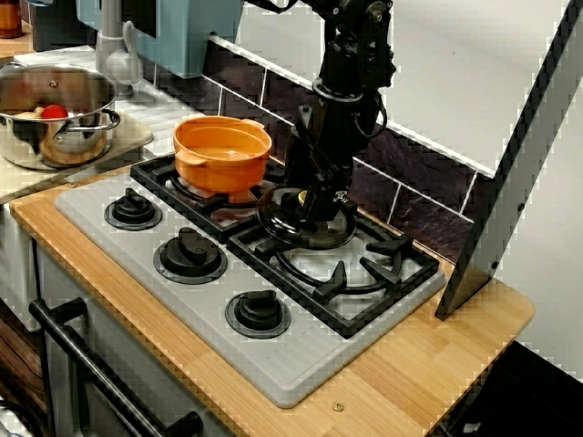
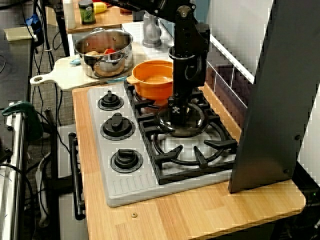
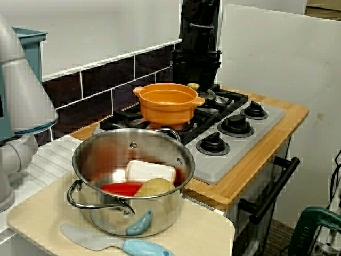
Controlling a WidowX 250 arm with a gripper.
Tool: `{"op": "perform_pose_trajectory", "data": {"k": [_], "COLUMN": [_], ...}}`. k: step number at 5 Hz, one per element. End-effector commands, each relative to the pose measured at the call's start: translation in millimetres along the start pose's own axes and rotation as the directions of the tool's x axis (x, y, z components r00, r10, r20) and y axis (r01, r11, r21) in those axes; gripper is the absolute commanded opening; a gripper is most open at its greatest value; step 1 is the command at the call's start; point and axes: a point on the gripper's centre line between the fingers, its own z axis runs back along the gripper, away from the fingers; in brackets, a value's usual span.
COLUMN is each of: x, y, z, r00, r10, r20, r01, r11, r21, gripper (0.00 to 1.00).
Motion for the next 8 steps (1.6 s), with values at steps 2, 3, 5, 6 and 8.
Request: {"op": "perform_pose_trajectory", "data": {"k": [2,3,5,6,8], "x": [4.0,2.3,-2.4,-1.3,-0.6], "y": [4.4,4.7,4.2,7.0,11.6], "z": [11.4,12.8,15.7,25.4,48.6], "r00": [0.999,0.999,0.999,0.998,0.996], "r10": [0.008,0.003,-0.003,0.010,0.031], "r20": [0.043,0.047,0.051,0.060,0.089], "r01": [-0.008,-0.003,0.003,-0.008,-0.025], "r11": [1.000,1.000,1.000,1.000,0.997], "r21": [0.005,0.001,-0.003,-0.022,-0.072], "gripper": [0.00,0.00,0.00,0.00,0.00]}}
